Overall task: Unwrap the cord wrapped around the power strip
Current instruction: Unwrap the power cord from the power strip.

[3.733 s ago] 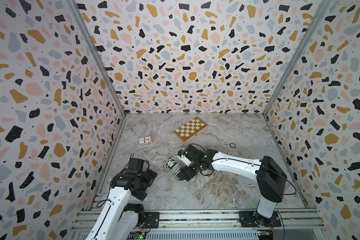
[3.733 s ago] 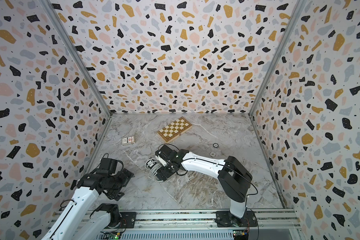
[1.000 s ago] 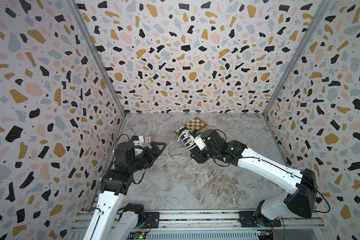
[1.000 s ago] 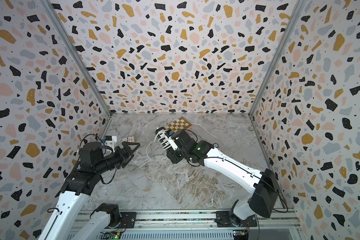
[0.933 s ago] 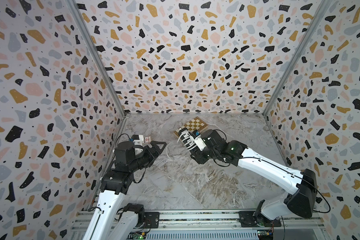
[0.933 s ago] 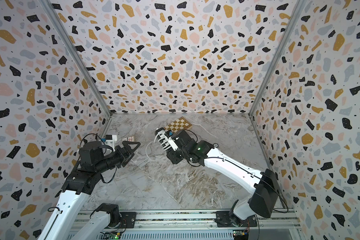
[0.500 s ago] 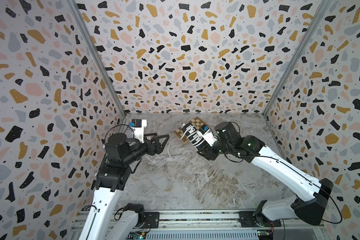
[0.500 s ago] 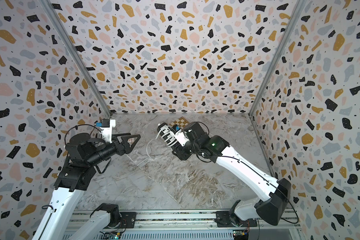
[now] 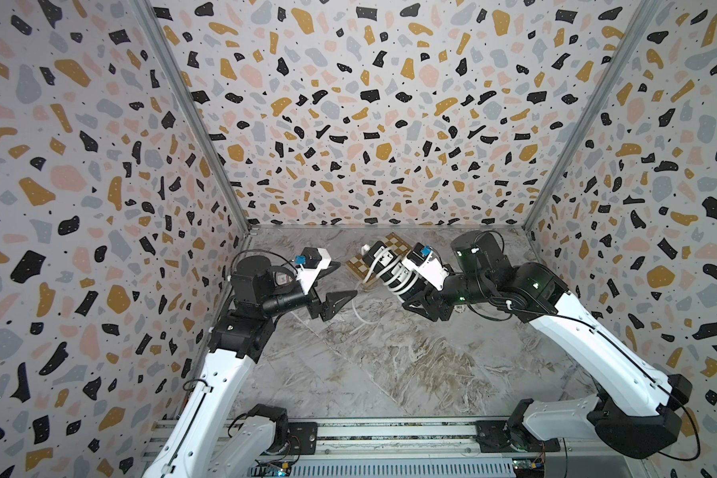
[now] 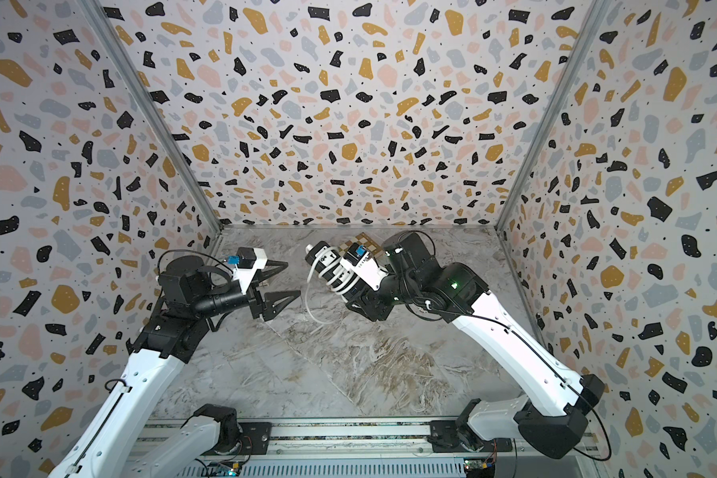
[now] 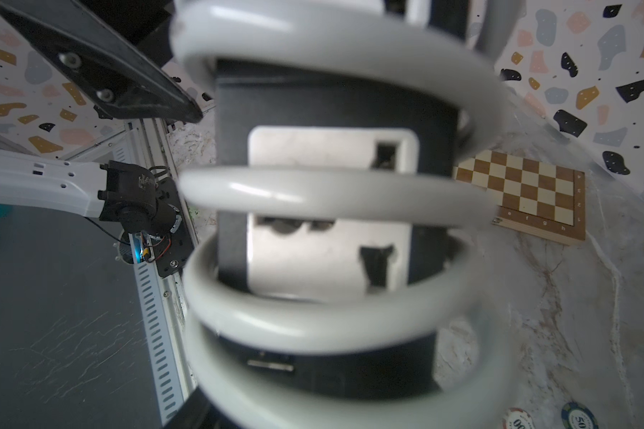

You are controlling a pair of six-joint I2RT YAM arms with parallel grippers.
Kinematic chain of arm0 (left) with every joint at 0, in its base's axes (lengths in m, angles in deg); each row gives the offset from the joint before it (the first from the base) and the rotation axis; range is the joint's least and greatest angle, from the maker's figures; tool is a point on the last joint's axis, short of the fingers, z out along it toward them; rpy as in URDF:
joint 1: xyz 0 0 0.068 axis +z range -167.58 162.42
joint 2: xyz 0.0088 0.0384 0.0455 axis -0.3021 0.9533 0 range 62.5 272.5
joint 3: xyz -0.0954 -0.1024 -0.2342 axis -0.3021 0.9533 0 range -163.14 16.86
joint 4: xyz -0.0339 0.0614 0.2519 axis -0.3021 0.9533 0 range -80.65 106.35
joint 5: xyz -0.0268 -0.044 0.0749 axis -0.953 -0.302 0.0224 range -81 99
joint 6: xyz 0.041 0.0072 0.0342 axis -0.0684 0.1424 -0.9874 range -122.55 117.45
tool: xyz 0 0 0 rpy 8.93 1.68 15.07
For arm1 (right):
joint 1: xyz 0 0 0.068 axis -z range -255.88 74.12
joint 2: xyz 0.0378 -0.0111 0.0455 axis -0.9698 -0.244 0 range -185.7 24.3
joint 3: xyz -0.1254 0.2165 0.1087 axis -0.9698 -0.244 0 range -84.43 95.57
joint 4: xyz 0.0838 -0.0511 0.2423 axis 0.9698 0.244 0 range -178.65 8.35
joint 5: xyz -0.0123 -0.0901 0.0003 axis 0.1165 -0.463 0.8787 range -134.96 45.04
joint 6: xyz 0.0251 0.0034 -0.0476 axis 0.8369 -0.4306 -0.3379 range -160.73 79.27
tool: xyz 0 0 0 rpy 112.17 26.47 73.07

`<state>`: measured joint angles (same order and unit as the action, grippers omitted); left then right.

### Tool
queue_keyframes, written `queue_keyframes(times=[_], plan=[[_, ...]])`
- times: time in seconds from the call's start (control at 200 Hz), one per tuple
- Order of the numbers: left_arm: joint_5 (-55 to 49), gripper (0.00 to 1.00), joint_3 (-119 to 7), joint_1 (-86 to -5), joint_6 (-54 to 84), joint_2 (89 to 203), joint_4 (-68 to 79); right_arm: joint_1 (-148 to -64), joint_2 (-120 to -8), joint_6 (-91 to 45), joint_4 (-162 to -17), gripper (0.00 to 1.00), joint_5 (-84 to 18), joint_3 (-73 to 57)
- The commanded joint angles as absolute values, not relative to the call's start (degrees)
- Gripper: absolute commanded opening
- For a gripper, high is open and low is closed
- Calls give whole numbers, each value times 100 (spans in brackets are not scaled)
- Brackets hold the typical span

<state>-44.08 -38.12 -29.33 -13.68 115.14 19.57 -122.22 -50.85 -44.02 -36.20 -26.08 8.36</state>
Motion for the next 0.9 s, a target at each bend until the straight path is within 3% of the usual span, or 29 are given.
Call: queue_keyframes(times=[0.0,0.155,0.28,0.446,0.636,0.746,0.896], plan=[[-4701,83,-3750,-3126,-1632,11641,1302,-12194,-4965,-4427,-3727,0,-2377,1276],[-4361,81,-3543,-3605,-1664,11907,1105,-12193,-4961,-4392,-3696,0,-2260,1387],[-3876,74,-3402,-3764,-1672,12085,792,-12193,-4939,-4381,-3695,0,-2175,1435],[-3601,48,-3401,-3771,-2101,12211,789,-12193,-4914,-4400,-3684,0,-2268,1452],[-3190,0,-3545,-3770,-2613,11840,1406,-12193,-4864,-4415,-3536,0,-3209,1449],[-2931,0,-3878,-3771,-2828,11499,1937,-12167,-4895,-4592,-3224,0,-3549,1412],[-2894,0,-5026,-3771,-3496,11611,3908,-12167,-5079,-4907,-2685,0,-3527,1357]])
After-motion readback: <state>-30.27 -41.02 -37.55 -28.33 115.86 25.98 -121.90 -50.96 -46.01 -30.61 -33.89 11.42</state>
